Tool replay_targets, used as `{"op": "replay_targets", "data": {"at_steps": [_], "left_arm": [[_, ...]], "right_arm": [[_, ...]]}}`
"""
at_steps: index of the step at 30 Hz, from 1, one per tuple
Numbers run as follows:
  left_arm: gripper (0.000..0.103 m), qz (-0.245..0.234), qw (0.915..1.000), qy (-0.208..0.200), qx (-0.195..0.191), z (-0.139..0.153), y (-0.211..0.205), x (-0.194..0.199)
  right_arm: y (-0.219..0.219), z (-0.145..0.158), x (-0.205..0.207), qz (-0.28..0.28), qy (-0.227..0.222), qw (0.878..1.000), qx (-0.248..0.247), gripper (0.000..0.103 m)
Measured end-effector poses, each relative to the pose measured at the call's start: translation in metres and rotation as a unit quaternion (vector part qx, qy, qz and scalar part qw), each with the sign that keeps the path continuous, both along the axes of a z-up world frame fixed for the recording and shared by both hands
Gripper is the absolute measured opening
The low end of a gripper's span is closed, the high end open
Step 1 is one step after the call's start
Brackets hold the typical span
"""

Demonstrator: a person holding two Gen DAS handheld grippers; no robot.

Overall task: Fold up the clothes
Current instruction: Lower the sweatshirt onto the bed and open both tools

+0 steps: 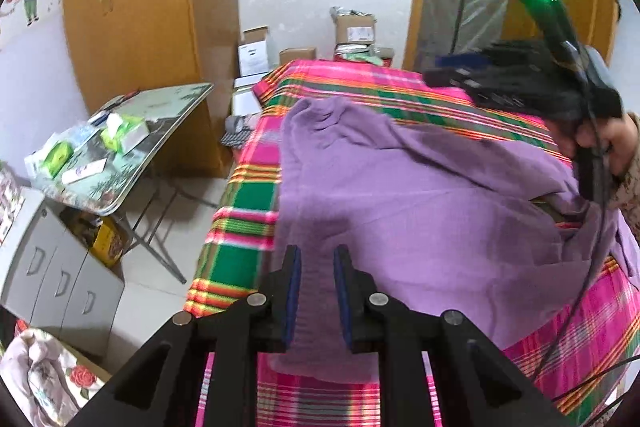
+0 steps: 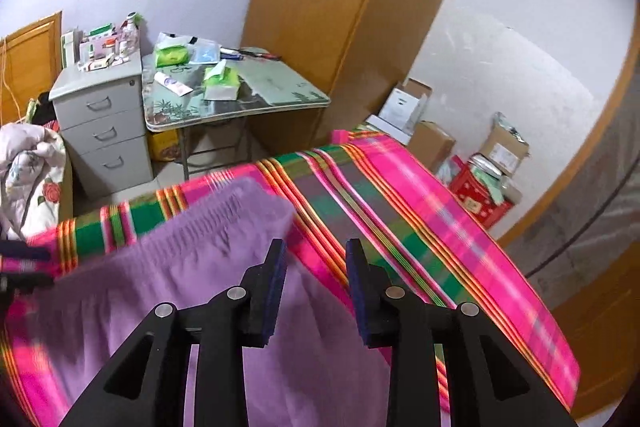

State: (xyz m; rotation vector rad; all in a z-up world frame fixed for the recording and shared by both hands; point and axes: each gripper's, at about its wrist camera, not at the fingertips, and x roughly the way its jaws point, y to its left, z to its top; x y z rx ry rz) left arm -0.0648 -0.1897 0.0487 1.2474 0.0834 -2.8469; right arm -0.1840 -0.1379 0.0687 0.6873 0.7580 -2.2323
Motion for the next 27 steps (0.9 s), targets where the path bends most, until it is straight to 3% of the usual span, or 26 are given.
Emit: {"op": "replay_targets", "data": {"at_steps": [10, 15, 20, 27], "left_arm": [[0.018, -0.068, 0.9976, 0.011, -0.003, 0.015, 0.046, -0.015], [0.020, -0.107, 0.9942, 0.003, 0.001, 0.017, 0.073, -0.028], [0.020, -0.137, 0.9904, 0.001, 0.017, 0.020, 0.091, -0.044], [0.020, -0.128, 0.9904, -0.026, 0.045, 0.013, 0.094, -0.071]], "right_arm": [[0.177, -0.004, 0.039, -0.114, -0.009, 0.993, 0.015, 0.032], [0.270, -0.016, 0.047, -0.210, -0.027, 0.977, 0.009, 0.032], [0.330, -0.018, 0.053, -0.267, -0.037, 0.963, -0.013, 0.032], [0.376, -0.031, 0.054, -0.297, -0.081, 0.951, -0.027, 0.032]]}}
